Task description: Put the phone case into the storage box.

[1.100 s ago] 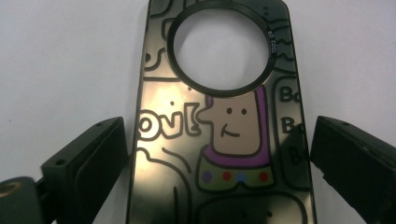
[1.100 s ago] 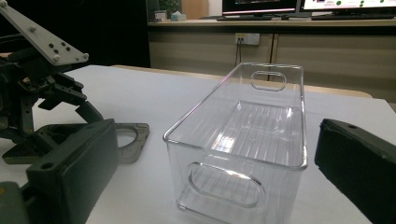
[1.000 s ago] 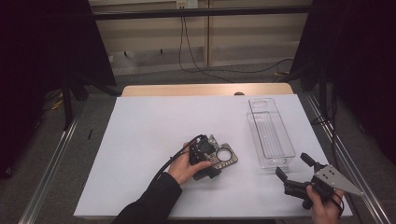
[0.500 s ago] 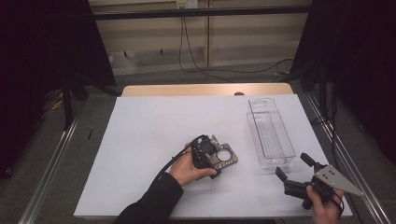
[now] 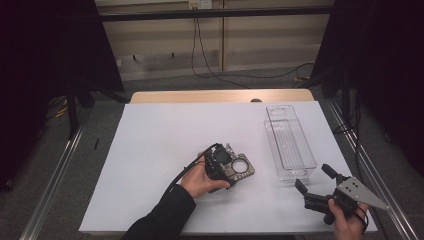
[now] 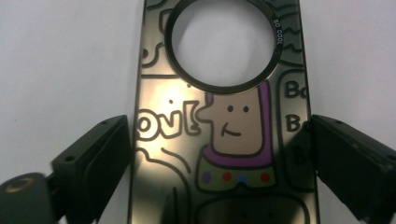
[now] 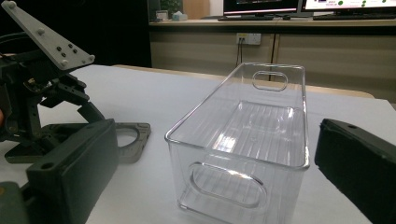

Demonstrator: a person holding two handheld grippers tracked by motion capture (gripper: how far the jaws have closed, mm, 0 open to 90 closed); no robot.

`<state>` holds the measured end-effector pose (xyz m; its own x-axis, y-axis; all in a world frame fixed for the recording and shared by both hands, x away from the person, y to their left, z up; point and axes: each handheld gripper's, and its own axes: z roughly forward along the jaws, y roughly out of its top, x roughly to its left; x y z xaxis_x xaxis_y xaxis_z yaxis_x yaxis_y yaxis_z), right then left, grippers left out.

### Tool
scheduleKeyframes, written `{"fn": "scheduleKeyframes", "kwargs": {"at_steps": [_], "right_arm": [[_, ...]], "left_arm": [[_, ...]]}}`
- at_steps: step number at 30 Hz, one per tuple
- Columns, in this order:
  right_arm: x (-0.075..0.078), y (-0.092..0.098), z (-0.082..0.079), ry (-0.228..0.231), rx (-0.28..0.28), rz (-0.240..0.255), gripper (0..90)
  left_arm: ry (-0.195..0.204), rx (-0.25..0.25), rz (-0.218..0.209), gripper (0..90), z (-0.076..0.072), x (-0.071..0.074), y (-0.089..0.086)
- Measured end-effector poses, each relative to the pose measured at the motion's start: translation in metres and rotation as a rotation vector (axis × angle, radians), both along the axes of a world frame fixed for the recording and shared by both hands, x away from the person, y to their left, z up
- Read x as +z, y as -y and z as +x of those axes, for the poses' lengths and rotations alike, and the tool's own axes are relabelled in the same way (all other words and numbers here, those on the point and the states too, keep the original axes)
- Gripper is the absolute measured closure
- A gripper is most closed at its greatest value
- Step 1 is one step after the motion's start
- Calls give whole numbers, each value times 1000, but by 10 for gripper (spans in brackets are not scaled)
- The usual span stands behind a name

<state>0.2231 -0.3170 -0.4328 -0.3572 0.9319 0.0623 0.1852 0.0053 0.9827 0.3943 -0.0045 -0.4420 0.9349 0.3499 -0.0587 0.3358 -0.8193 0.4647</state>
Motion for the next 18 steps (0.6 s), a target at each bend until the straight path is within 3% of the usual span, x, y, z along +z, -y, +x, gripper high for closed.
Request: {"fn": "scheduleKeyframes", "kwargs": {"at_steps": [2,18], "right_arm": [[0,0,0,-2,0,0,0],[0,1,-1,1,-2,0,0]], "left_arm": [[0,-2,-2,119,1,1,-1],[1,6,0,124,0,1,-1]]}}
